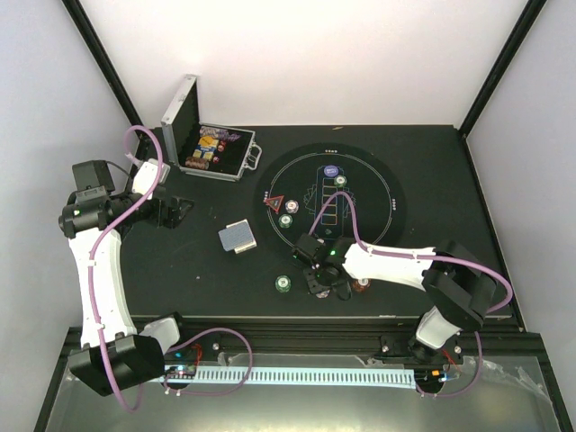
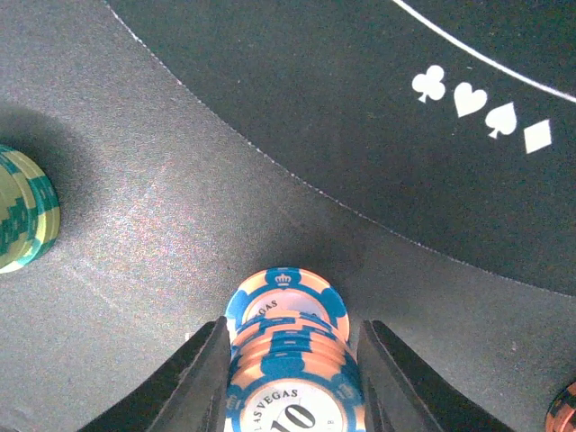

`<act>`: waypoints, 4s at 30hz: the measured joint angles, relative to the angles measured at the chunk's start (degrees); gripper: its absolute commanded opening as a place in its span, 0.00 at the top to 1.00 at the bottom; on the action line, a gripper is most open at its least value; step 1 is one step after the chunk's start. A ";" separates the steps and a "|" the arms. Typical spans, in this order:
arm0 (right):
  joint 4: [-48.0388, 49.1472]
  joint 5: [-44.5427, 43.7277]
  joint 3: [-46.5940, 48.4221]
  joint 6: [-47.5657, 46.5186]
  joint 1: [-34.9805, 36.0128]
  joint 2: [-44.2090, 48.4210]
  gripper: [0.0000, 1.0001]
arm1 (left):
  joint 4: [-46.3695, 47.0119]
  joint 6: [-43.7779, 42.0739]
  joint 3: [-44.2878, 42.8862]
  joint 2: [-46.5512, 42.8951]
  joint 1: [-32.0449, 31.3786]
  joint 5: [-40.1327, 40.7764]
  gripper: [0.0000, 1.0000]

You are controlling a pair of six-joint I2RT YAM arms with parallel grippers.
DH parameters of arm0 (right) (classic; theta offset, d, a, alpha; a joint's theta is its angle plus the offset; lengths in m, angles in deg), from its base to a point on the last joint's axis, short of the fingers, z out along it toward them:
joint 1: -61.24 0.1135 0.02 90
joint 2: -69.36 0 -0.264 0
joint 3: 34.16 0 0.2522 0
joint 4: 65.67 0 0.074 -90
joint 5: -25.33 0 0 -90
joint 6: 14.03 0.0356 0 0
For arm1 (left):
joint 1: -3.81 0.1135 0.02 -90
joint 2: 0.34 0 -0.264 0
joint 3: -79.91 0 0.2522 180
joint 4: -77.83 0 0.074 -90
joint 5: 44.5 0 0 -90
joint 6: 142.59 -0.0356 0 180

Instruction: Distribute texas hold em gaming equipment

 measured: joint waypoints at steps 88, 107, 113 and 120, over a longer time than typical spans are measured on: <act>-12.33 -5.42 13.14 -4.50 -3.50 0.68 0.84 | -0.02 -0.04 -0.02 0.00 0.31 0.02 0.01; -16.65 -6.40 59.28 -18.47 -39.21 -33.05 0.86 | 0.33 -0.07 -0.02 1.60 0.61 0.02 0.01; -19.02 -5.16 73.35 -19.17 -43.41 -45.09 0.85 | 0.87 -0.07 -0.02 2.80 0.63 -0.09 0.01; -19.10 -3.37 80.11 -19.21 -43.85 -54.12 0.82 | 1.40 -0.09 -0.02 3.13 0.63 -0.35 0.01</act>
